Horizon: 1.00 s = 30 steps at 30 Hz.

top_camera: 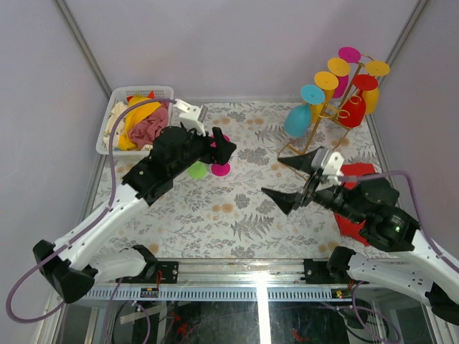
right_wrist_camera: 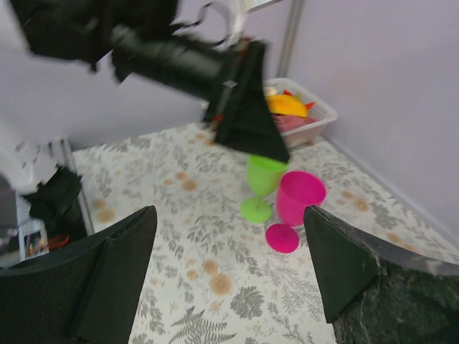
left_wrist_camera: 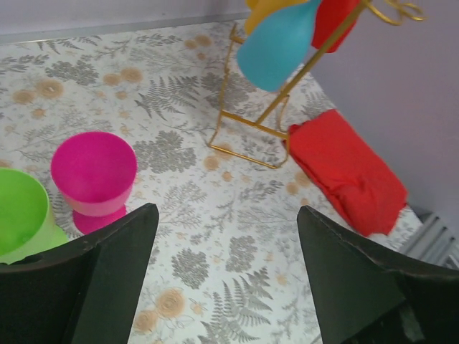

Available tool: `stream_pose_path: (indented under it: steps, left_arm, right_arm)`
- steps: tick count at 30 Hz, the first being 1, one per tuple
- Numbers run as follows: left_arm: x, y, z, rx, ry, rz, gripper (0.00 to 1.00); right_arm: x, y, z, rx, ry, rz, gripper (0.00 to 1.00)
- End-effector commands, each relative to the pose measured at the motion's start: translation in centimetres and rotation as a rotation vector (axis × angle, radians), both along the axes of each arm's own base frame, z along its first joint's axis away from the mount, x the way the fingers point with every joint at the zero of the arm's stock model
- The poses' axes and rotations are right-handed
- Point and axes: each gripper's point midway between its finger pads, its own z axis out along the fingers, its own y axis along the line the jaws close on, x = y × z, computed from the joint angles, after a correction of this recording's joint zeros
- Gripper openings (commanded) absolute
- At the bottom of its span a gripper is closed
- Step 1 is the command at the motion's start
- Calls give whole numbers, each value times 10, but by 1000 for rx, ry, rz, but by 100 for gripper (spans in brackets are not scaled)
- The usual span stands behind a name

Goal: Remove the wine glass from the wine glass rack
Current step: Place the wine glass at the center of the board, then pick up the wine glass from the wine rack.

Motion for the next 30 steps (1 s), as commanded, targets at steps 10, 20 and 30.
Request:
stream_pose_path:
  steps: [10,20,30]
  left_arm:
    - [-83,26,40,-267,-19,-128,89]
    - [-102,28,67,-327,-50,-185,96]
    - [-111,32,77,-348,-51,-198,99]
  right_arm:
    - [85,-88,80,-122,-88,-700,99]
    - [131,-115,96,-229,-9,-897,99]
    - [157,-167,83,-119,209,-1017,100]
